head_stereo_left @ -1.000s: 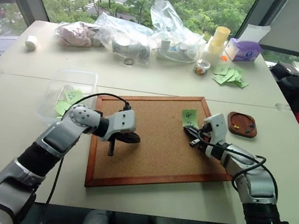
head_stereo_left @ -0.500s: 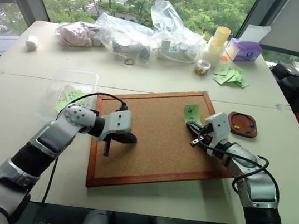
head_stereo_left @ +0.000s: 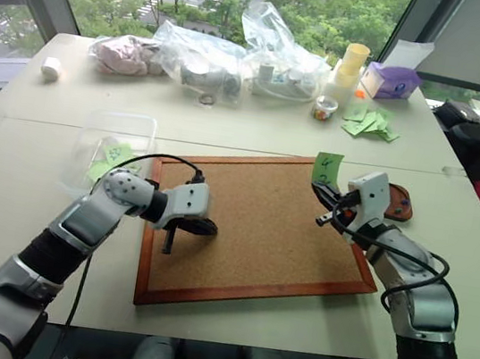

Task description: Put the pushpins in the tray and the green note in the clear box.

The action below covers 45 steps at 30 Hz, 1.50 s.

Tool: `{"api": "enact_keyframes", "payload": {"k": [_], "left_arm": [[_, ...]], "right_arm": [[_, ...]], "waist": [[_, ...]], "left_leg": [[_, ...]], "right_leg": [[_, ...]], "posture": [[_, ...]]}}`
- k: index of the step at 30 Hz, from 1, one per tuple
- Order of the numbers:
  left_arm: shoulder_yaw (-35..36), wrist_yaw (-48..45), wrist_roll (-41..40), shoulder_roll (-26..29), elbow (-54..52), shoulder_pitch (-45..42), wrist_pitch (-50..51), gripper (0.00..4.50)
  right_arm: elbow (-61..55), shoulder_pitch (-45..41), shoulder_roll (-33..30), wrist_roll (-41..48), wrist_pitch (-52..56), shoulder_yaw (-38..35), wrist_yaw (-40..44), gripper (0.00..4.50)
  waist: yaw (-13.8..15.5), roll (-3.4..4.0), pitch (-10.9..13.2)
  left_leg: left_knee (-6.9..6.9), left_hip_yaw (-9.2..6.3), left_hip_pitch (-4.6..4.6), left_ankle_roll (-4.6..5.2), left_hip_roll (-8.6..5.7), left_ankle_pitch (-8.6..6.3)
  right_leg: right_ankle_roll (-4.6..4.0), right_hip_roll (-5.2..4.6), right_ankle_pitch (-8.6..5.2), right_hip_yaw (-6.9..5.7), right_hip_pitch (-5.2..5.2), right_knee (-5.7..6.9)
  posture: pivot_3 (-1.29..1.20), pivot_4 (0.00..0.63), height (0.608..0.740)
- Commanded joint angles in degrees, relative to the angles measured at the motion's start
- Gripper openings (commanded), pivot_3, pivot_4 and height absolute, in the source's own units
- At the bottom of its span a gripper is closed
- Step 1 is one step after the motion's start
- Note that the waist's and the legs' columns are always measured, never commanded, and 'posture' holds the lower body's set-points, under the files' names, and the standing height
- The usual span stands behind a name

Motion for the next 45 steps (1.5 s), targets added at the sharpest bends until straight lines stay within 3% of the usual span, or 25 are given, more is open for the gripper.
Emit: {"api": "enact_keyframes", "payload": {"k": [1,4,8,11,12,17,25,32,35,42,45], "left_arm": [[12.0,3.4,-16.3,-5.3,-4.1,-7.1,15.2,0.0],[18.2,4.8,-24.6,-6.2,-4.9,-11.5,23.9,0.97],[20.5,7.8,-28.0,-7.0,-3.8,-13.9,28.4,2.91],[21.0,14.2,-28.0,-11.6,-0.4,-16.6,29.9,4.42],[20.8,16.9,-27.8,-14.0,1.2,-17.6,30.8,4.47],[20.5,24.3,-27.2,-23.1,10.5,-21.4,32.0,4.47],[17.7,24.0,-22.6,-29.9,26.0,-26.3,23.6,4.47],[20.8,23.8,-22.0,-35.7,40.2,-31.9,16.5,4.47],[23.7,25.3,-22.8,-37.4,45.2,-34.2,15.1,3.66],[23.7,21.8,-22.4,-37.6,45.3,-34.2,15.6,0.1],[21.9,19.1,-21.3,-37.1,43.6,-33.1,14.8,0.04]], "right_arm": [[-5.3,0.1,-2.3,0.0,-0.5,-0.1,1.5,0.05],[-6.5,0.2,-3.3,0.1,-0.2,0.2,2.4,0.0],[-7.1,-0.1,-3.8,-0.1,-0.3,0.5,2.9,0.0],[-7.9,-0.6,-4.3,-0.4,-0.6,0.8,3.0,0.0],[-8.3,-0.8,-4.4,-0.4,-0.6,1.0,3.0,0.0],[-8.8,-1.8,-4.5,-0.8,-0.5,1.7,2.6,0.0],[-10.4,-2.4,-4.4,-1.4,0.1,2.2,2.1,0.0],[-12.8,-2.4,-4.3,-1.3,1.5,2.7,1.5,0.0],[-13.3,-2.3,-4.5,-1.6,1.8,3.0,1.3,0.0],[-14.0,-2.2,-4.4,-1.6,2.2,3.1,0.9,0.0],[-13.9,-2.4,-4.3,-1.6,2.0,3.2,0.7,0.0]], "waist": [[0.3,-0.04,0.0],[0.6,-0.21,0.2],[-0.1,0.06,0.0],[0.0,-0.02,0.1],[0.2,-0.02,0.1],[1.2,-0.08,0.1],[1.4,-0.09,0.1],[1.5,-0.11,0.1],[1.4,-0.12,0.1],[1.4,-0.12,0.1],[1.4,-0.12,0.1]], "left_leg": [[0.03,-0.05,-0.05,0.0,0.0,0.0],[0.3,-0.23,-0.34,0.03,0.05,-0.02],[0.16,-0.16,-0.06,0.07,-0.03,-0.05],[0.17,-0.18,-0.05,-0.02,-0.01,0.0],[0.19,-0.18,-0.05,-0.02,-0.02,0.01],[0.3,-0.2,-0.12,0.04,-0.06,-0.03],[0.29,-0.16,-0.12,0.03,-0.17,-0.02],[0.29,-0.18,-0.15,0.04,-0.25,-0.03],[0.28,-0.2,-0.15,0.04,-0.24,-0.03],[0.25,-0.21,-0.16,0.04,-0.24,-0.03],[0.25,-0.2,-0.16,0.04,-0.24,-0.03]], "right_leg": [[0.0,-0.01,0.0,-0.04,0.0,0.0],[0.02,0.01,0.01,-0.16,-0.12,0.04],[0.02,-0.04,0.01,-0.09,0.06,0.01],[0.03,-0.01,0.0,-0.09,0.07,0.03],[0.03,-0.02,0.01,-0.09,0.08,0.03],[0.03,-0.03,0.01,-0.09,0.1,0.01],[0.03,0.01,0.01,-0.09,0.08,0.0],[0.03,0.0,0.0,-0.09,0.08,-0.04],[0.03,0.01,0.0,-0.09,0.08,-0.04],[0.03,0.01,0.0,-0.09,0.05,-0.05],[0.03,0.0,0.0,-0.09,0.05,-0.05]], "posture": [[0.0,0.15,0.738],[0.0,0.15,0.738],[0.0,0.15,0.738],[0.0,0.15,0.738],[0.0,0.15,0.738],[0.0,0.15,0.738],[0.0,0.15,0.738],[0.0,0.15,0.738],[0.0,0.15,0.738],[0.0,0.15,0.738],[0.0,0.15,0.738]]}}
